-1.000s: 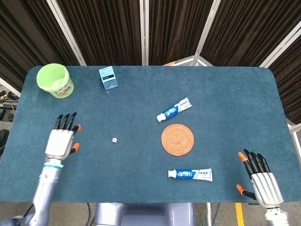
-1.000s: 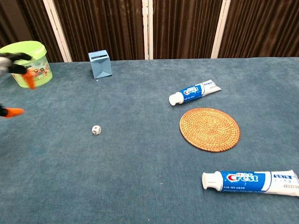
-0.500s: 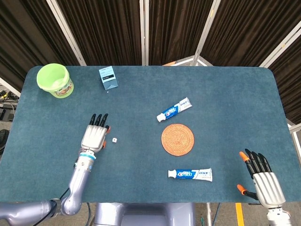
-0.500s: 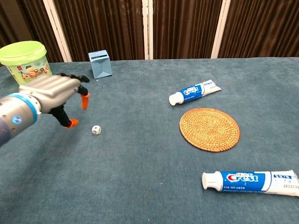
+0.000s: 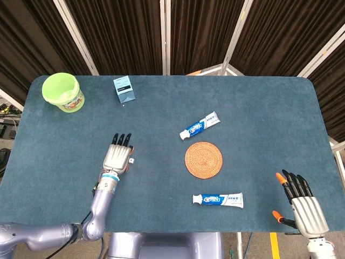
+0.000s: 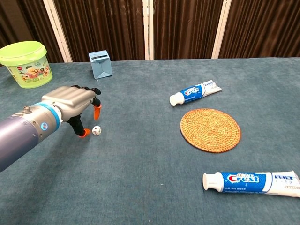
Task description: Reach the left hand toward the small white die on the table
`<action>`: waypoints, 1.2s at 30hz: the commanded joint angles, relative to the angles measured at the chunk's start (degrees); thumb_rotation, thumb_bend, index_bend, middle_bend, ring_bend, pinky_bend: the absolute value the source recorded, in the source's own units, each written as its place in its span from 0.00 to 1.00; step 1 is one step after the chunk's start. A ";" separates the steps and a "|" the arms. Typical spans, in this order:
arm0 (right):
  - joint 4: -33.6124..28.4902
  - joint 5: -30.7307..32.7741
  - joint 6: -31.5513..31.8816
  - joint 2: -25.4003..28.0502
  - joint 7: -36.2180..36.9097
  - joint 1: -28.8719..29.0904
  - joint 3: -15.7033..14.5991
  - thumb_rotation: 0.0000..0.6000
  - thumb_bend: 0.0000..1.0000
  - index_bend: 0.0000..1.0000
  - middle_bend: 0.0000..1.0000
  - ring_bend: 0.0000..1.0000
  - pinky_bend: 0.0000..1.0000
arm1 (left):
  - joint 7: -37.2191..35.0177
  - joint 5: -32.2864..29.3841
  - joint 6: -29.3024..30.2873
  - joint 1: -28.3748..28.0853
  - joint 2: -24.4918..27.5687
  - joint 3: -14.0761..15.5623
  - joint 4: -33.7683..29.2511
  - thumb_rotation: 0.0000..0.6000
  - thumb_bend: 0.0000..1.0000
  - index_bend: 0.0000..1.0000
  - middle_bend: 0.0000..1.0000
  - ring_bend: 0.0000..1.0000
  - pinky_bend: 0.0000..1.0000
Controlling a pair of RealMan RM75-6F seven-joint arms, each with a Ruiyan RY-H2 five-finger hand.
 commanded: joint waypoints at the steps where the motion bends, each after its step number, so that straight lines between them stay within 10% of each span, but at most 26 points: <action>1: 0.00 -0.01 -0.01 0.01 0.04 0.00 -0.01 1.00 0.07 0.00 0.00 0.00 0.00 | -0.08 -0.34 0.07 -0.51 -0.48 0.27 0.73 1.00 0.33 0.43 0.00 0.00 0.00; 22: -0.08 -0.29 0.11 0.11 0.19 -0.04 -0.15 1.00 0.07 0.00 0.00 0.00 0.00 | -1.20 -3.51 -0.87 -3.50 -3.39 1.55 5.40 1.00 0.43 0.56 0.00 0.00 0.00; 36: -0.09 -0.74 0.16 -0.23 -0.73 -0.08 -0.33 1.00 0.07 0.00 0.00 0.00 0.00 | -3.70 7.42 5.89 -2.79 6.25 2.58 -12.23 1.00 0.46 0.57 0.00 0.00 0.00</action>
